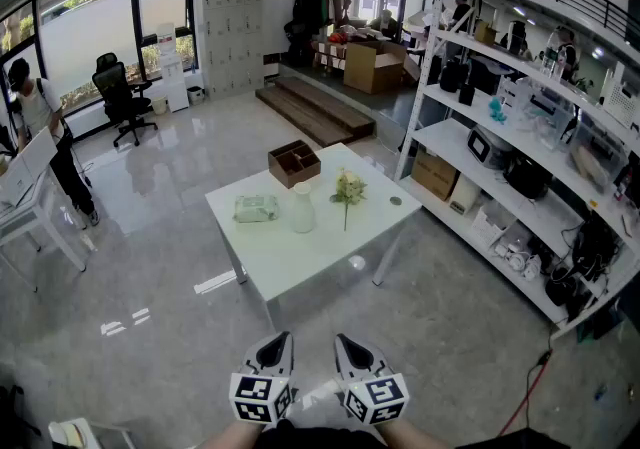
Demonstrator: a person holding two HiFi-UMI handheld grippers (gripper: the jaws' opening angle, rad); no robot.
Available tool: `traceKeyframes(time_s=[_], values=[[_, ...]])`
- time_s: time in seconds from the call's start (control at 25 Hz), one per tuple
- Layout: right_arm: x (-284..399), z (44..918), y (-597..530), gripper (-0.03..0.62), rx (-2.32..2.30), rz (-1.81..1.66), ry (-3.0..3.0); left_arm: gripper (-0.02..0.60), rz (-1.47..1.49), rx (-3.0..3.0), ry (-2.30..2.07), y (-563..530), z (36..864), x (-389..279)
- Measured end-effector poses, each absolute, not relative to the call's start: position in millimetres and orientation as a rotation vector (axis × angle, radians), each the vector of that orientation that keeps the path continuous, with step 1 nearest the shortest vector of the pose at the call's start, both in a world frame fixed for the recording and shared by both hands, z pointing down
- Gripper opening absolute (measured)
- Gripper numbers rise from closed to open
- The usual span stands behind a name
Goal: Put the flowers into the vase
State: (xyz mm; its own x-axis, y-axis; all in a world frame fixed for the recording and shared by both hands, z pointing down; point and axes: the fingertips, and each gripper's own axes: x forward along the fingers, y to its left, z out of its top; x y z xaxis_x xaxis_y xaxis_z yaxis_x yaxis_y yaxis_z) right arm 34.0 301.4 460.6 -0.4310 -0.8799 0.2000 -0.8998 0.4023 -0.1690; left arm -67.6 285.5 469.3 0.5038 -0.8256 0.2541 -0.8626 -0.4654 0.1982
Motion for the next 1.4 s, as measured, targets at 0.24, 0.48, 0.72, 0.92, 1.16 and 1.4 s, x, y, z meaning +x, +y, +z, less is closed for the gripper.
traceKeyframes(time_s=[0.24,0.48,0.72,0.92,1.16,1.4], values=[[33,461,296,0.0,1.635,0.372,-2.565,0.003,0.162,2.451,-1.428,280,468,-72],[27,460,297,0.0,1.62,0.41,-2.583,0.003,0.157,2.447,-1.423,281,468,-75],[22,462,293,0.0,1.618,0.445,-2.592,0.003,0.149,2.44,-1.416,277,472,-82],[11,465,285,0.001,1.635,0.439,-2.571,0.003,0.127,2.43,-1.415,269,475,-100],[-10,470,273,0.001,1.655,0.438,-2.549,0.003,0.124,2.415,-1.406,259,486,-128],[-23,473,260,0.001,1.671,0.447,-2.528,0.003,0.125,2.415,-1.38,244,492,-141]])
